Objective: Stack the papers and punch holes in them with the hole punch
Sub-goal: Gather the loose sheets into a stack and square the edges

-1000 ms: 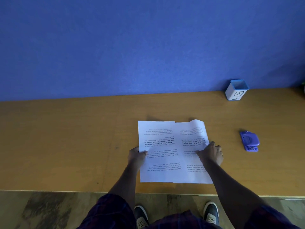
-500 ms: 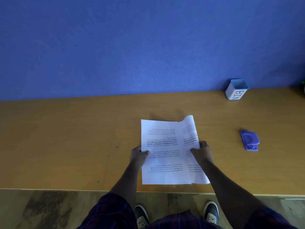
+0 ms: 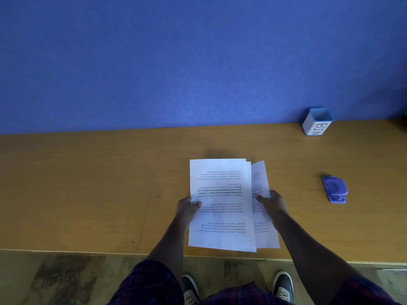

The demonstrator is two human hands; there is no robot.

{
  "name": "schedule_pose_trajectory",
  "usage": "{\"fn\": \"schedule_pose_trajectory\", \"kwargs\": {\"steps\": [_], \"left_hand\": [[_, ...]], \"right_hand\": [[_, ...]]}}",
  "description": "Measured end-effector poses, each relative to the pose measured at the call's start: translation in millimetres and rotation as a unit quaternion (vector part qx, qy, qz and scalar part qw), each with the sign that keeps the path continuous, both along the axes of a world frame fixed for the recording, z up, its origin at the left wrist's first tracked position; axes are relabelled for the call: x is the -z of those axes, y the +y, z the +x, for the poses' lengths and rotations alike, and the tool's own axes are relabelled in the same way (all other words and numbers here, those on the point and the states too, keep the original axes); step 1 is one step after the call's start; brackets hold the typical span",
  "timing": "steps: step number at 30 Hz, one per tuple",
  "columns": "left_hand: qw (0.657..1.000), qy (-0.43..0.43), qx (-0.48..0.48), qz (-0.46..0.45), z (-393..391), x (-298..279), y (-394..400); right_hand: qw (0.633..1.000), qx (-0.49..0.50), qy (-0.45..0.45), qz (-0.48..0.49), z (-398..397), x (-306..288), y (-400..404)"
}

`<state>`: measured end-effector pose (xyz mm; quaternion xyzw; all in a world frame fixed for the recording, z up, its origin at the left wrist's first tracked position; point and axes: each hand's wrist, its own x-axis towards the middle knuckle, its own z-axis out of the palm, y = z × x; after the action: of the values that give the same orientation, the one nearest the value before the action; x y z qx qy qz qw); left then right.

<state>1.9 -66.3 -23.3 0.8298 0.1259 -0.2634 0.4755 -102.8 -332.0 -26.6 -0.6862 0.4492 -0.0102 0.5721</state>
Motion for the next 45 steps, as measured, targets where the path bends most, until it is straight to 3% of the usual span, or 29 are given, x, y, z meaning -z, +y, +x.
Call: {"fn": "schedule_pose_trajectory", "kwargs": {"steps": [5, 11, 15, 20, 23, 30, 34, 37, 41, 45], "left_hand": [[1.0, 0.001, 0.005, -0.005, 0, -4, -5], [1.0, -0.004, -0.006, -0.013, -4, -2, -8], [1.0, 0.005, 0.001, -0.024, -8, -4, -10], [0.994, -0.035, 0.086, 0.055, -17, -12, -12], [0.993, -0.051, 0.087, 0.069, -16, -15, -11], [0.994, -0.042, -0.056, -0.083, 9, -38, -10], [0.958, -0.031, 0.048, -0.281, 25, -59, -6], [0.953, -0.02, 0.091, -0.287, 31, -77, -12], [0.966, -0.056, 0.081, -0.238, 37, -93, -23], [0.962, -0.087, 0.077, -0.248, 37, -103, -25]], "right_hand": [[0.995, -0.043, -0.011, 0.094, 0, -1, 6], [0.982, -0.007, -0.076, 0.175, 0, -9, 23], [0.968, -0.053, -0.07, 0.236, -4, -13, 28], [0.976, -0.095, -0.041, 0.192, -1, -8, 36], [0.979, -0.102, -0.045, 0.17, 2, -9, 39], [0.964, -0.095, -0.149, 0.198, 10, -26, 26], [0.927, -0.131, -0.239, 0.259, 17, -43, 18], [0.919, -0.136, -0.263, 0.26, 25, -56, 16], [0.936, -0.144, -0.263, 0.183, 36, -71, 14], [0.934, -0.133, -0.297, 0.15, 41, -81, 11]]}}
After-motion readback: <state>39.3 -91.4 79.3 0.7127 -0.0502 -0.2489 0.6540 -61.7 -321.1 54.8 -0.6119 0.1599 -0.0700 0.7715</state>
